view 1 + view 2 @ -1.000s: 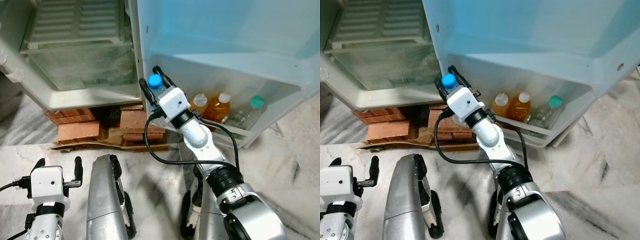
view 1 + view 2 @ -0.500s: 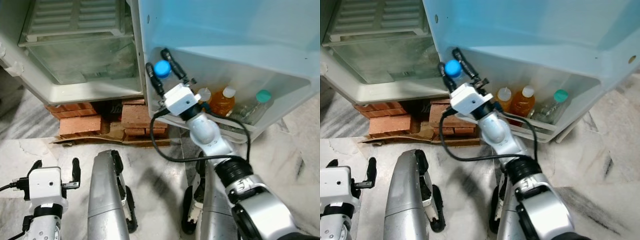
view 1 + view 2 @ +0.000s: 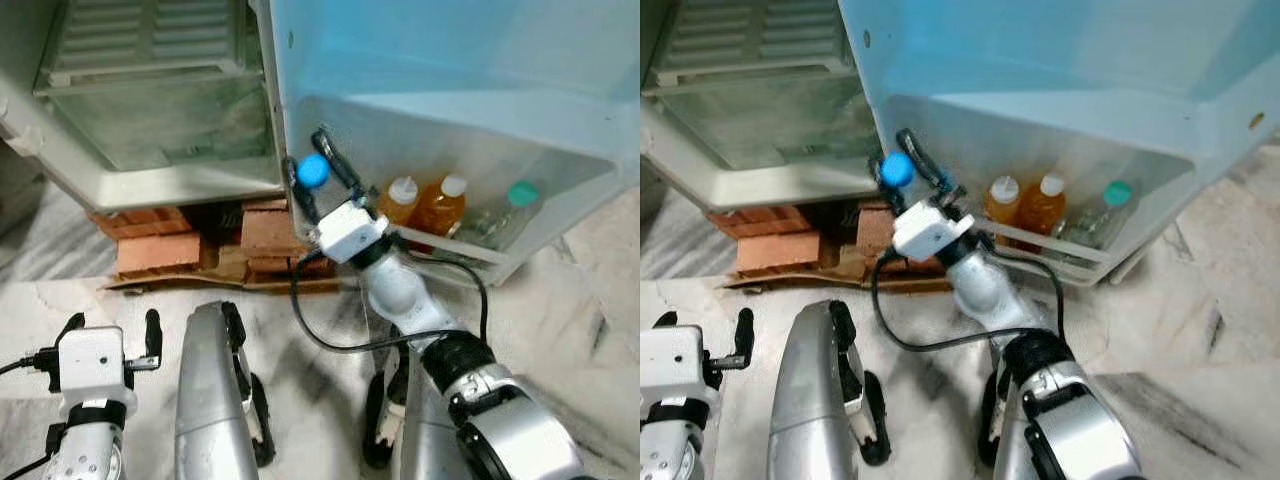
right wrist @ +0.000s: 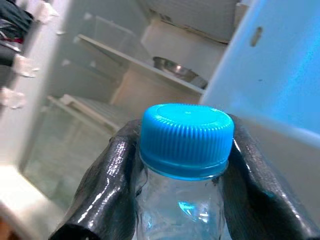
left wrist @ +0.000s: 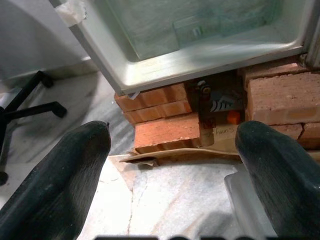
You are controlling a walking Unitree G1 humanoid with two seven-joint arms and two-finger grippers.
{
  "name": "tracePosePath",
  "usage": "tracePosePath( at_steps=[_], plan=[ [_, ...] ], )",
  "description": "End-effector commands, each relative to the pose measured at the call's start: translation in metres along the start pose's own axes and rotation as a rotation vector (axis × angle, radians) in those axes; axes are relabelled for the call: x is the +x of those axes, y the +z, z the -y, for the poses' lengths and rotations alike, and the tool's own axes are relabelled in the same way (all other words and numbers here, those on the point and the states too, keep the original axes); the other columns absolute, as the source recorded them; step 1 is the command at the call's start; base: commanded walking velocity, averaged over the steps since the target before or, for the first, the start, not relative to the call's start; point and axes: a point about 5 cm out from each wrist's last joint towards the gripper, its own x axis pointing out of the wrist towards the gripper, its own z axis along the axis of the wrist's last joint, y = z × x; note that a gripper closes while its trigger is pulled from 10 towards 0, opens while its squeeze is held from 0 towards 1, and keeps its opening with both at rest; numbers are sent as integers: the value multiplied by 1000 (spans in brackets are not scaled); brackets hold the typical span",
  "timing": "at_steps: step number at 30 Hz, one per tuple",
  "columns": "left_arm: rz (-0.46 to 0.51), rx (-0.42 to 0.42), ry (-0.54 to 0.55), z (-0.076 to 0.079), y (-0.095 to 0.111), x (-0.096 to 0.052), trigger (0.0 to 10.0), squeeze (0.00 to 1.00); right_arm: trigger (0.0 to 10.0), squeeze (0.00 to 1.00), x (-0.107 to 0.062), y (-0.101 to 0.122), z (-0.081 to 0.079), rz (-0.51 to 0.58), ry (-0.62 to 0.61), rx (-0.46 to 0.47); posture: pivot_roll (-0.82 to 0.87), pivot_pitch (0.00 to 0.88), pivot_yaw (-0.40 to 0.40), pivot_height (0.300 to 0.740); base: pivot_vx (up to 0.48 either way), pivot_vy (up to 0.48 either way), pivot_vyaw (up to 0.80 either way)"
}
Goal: Restocking fridge
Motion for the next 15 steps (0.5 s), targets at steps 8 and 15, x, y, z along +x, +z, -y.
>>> tracePosePath(
  at_steps=[8, 15],
  plan=[
    [-36, 21, 0, -4, -6, -5, 10000, 0, 10000, 0, -20, -17, -19, -123, 55, 7, 195, 315, 33, 495, 0, 0, 0],
    [-39, 15, -9, -2, -6, -4, 10000, 0, 10000, 0, -8, -21, -16, -142, 43, -38, 194, 338, 34, 495, 0, 0, 0]
  ],
)
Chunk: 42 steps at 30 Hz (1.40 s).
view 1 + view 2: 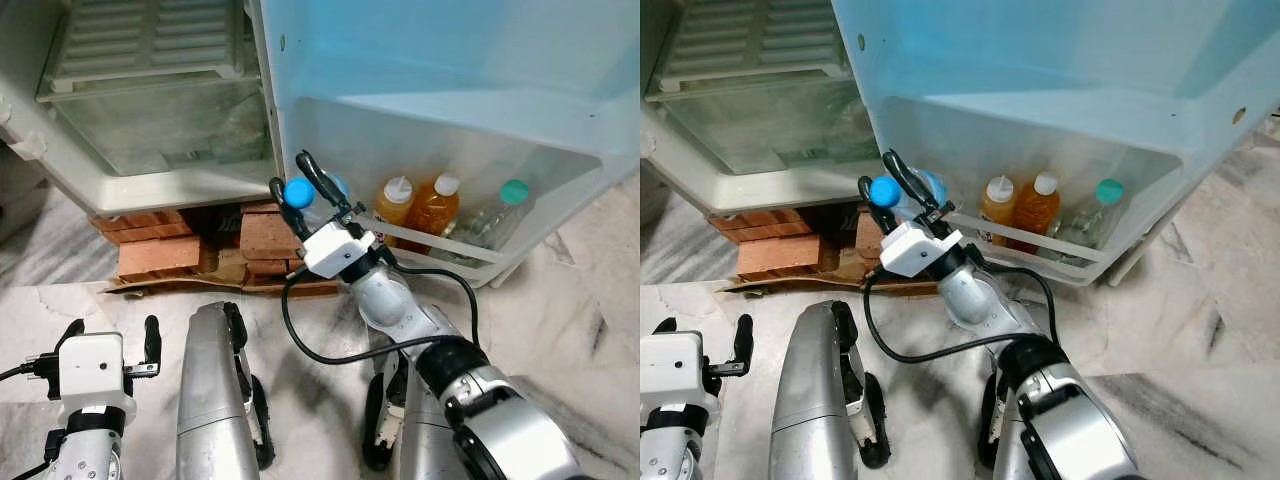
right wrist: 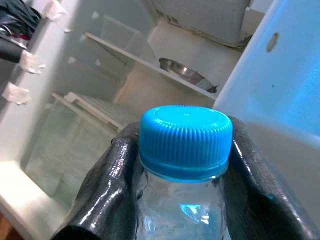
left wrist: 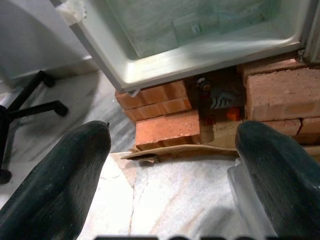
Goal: Restocking fridge
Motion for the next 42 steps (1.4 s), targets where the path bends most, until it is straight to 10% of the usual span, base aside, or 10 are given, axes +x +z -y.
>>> tracePosePath(
  at_steps=[1, 12, 17, 18, 42],
  plan=[
    [-36, 16, -4, -3, -6, -3, 10000, 0, 10000, 0, -18, -21, -9, -161, 24, -14, 196, 324, 30, 495, 0, 0, 0],
    [-29, 25, 5, -4, -6, 1, 10000, 0, 10000, 0, -9, -35, -7, -266, 21, -106, 202, 320, 28, 495, 0, 0, 0],
    [-26, 21, 2, -2, -6, 3, 10000, 0, 10000, 35, -22, -57, -2, -517, -52, 62, 201, 310, 22, 495, 0, 0, 0],
    [-26, 21, 3, -2, -6, 3, 10000, 0, 10000, 1000, -23, -58, 0, -525, -54, 71, 200, 308, 22, 495, 0, 0, 0],
    [-32, 10, 18, 1, -19, 22, 10000, 0, 10000, 1000, -39, -25, 33, -267, -170, 337, 84, 171, 7, 495, 0, 0, 0]
  ],
)
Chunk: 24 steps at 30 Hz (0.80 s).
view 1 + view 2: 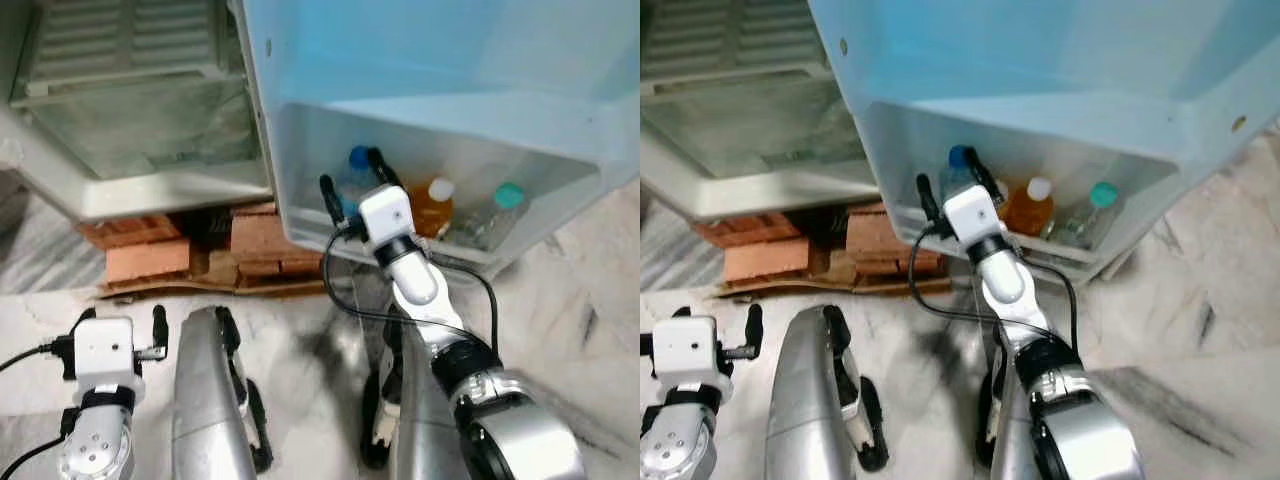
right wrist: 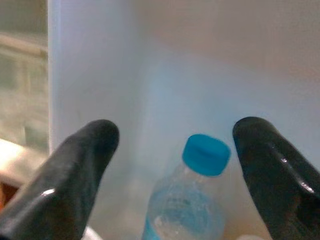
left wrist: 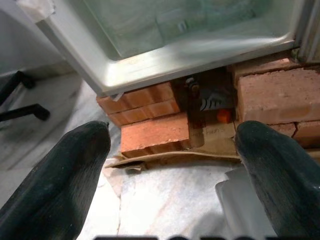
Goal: Restocking fridge
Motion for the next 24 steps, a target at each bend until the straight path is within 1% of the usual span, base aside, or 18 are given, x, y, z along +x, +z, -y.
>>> tracePosePath(
  at_steps=[1, 4, 5, 6, 7, 8, 10, 11, 12, 14, 16, 17, 18, 20, 24],
  plan=[
    [-20, 26, 9, -1, -7, -3, 10000, 0, 10000, 1000, -6, 9, -3, 17, 14, 48, 77, 152, 9, 495, 0, 0, 0],
    [-6, 41, -29, 8, -5, -2, 10000, 0, 10000, 1000, -20, 12, -2, -13, -6, 88, 65, 125, 12, 495, 0, 0, 0],
    [-7, 37, -45, 12, -6, -1, 10000, 0, 10000, 0, -31, 5, -1, -70, -44, 98, 59, 110, 14, 495, 0, 0, 0],
    [-7, 37, -45, 12, -6, -1, 10000, 0, 10000, 0, -31, 5, -1, -70, -44, 98, 59, 110, 14, 495, 0, 0, 0],
    [-11, 35, -51, 13, -7, 0, 10000, 0, 10000, 0, -39, 0, 0, -117, -70, 119, 55, 102, 15, 495, 0, 0, 0],
    [-11, 35, -51, 13, -7, 0, 10000, 0, 10000, 0, -39, 0, 0, -117, -70, 119, 55, 102, 15, 495, 0, 0, 0],
    [-19, 31, -56, 15, -9, 1, 10000, 0, 10000, 0, -54, -9, 0, -186, -94, 139, 53, 97, 15, 495, 0, 0, 0],
    [-19, 31, -56, 15, -9, 1, 10000, 0, 10000, 0, -54, -9, 0, -186, -94, 139, 53, 97, 15, 495, 0, 0, 0],
    [-17, 29, -52, 14, -9, 4, 10000, 0, 10000, 0, -62, -10, 1, -200, -92, 132, 41, 75, 16, 495, 0, 0, 0],
    [13, 30, -38, 12, -3, 12, 10000, 0, 10000, 0, -73, -9, 9, -205, -112, 146, 38, 72, 16, 495, 0, 0, 0],
    [39, 35, -25, 10, 1, 18, 10000, 0, 10000, 0, -74, -9, 19, -250, -172, 148, 33, 76, 18, 510, 0, 0, 0],
    [40, 33, -22, 9, 1, 19, 10000, 0, 10000, 0, -74, -9, 23, -256, -203, 146, 27, 76, 21, 515, 0, 0, 0],
    [40, 33, -22, 9, 1, 19, 10000, 0, 10000, 0, -74, -9, 23, -256, -203, 146, 27, 76, 21, 515, 0, 0, 0],
    [41, 29, -21, 11, 1, 20, 10000, 0, 10000, 0, -74, -7, 30, -269, -237, 127, 22, 78, 23, 525, 0, 0, 0],
    [42, 28, -26, 12, 1, 20, 10000, 0, 10000, 0, -73, -7, 32, -272, -244, 125, 24, 78, 24, 530, 0, 0, 0]
  ],
)
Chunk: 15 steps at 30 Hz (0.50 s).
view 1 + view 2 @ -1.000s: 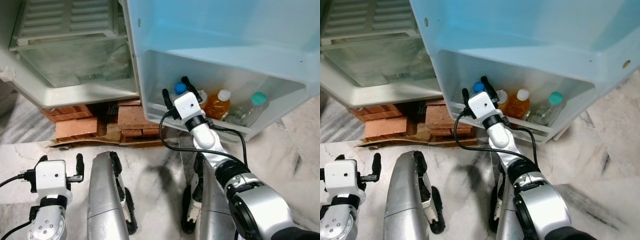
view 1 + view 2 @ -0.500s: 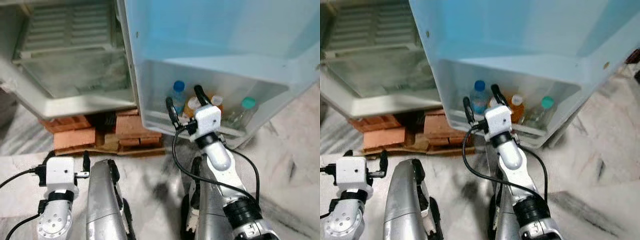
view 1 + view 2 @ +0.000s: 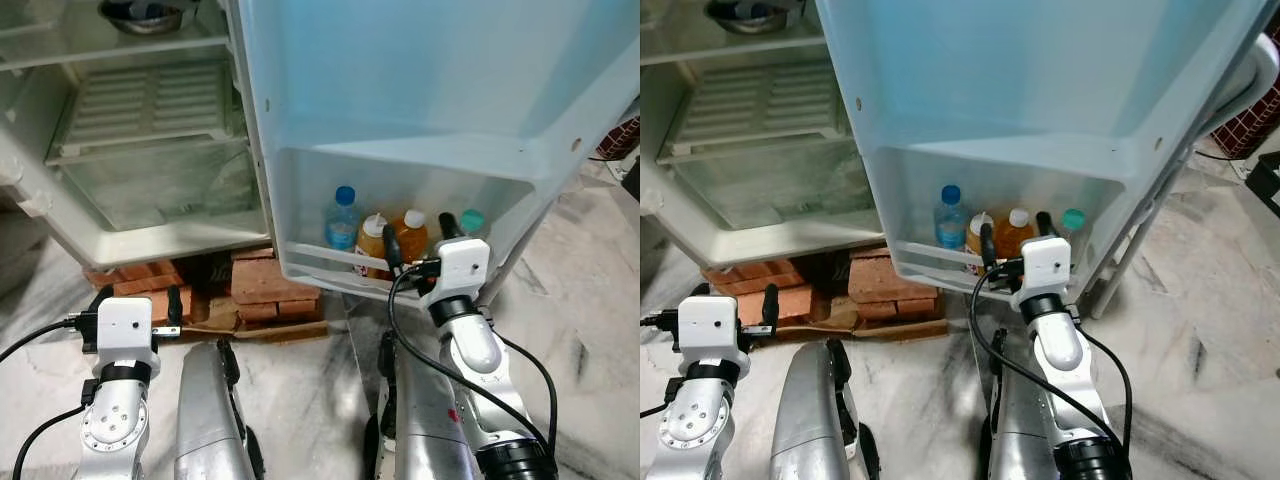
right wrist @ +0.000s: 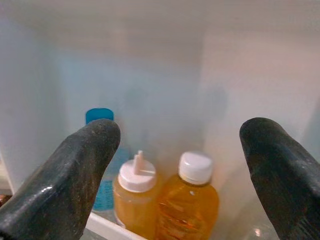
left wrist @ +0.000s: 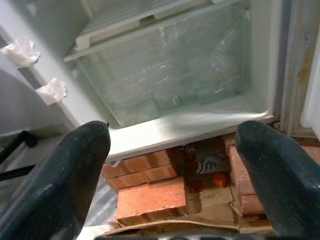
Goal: Restocking fridge
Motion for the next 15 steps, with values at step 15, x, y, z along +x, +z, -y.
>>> tracePosePath(
  at_steps=[15],
  plan=[
    [10, 32, 11, 0, -2, 3, 10000, 0, 10000, 0, -50, 7, 13, -86, 91, -76, 15, 96, 24, 620, 0, 0, 0]
  ],
)
